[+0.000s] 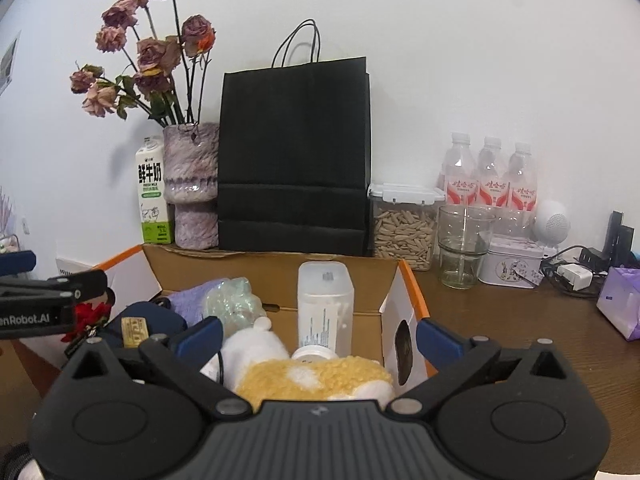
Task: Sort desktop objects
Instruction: 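Carry the yellow block and white plug into the box and open both grippers, then move the left gripper toward the braided cable while the right gripper grasps the orange piece, then grasp the braided cable with the left gripper while the right gripper holds the orange piece, then carry the braided cable and orange piece into the box and open both grippers, then move the left gripper to the white lid while the right gripper grasps the white tissue, then close the left gripper on the large white lid while the right gripper lifts the tissue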
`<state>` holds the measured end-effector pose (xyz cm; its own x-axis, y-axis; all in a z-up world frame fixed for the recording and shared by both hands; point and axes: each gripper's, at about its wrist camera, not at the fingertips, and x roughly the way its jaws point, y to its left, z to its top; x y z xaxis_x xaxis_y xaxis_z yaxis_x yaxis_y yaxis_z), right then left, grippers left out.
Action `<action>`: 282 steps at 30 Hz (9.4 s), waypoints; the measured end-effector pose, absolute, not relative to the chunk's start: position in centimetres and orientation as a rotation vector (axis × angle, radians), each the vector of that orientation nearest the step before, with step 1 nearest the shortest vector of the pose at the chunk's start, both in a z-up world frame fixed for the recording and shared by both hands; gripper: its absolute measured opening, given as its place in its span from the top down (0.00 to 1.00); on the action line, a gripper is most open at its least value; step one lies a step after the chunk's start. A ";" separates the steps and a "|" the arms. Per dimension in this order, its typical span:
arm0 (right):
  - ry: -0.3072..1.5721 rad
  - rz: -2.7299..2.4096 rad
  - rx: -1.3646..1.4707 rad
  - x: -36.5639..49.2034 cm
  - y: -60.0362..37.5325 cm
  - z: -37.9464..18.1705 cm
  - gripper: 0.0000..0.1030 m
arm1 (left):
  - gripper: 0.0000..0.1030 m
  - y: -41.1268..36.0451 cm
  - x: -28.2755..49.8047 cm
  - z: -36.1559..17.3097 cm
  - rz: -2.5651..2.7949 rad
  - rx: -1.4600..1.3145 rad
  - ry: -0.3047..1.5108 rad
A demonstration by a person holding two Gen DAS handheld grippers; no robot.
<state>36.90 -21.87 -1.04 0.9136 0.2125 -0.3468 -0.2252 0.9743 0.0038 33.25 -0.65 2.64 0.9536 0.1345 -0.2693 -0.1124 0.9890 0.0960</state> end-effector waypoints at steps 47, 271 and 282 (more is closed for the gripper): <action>0.437 0.206 -0.069 27.6 -24.7 -2.7 0.00 | 0.00 1.6 25.1 0.5 0.054 0.060 0.364; 0.546 0.490 -0.091 22.2 -16.2 -3.8 0.09 | 0.00 4.8 19.7 -0.7 0.049 0.047 0.484; 0.626 0.528 -0.041 23.3 -14.9 -4.6 0.80 | 0.00 5.2 19.4 -0.9 0.018 0.050 0.481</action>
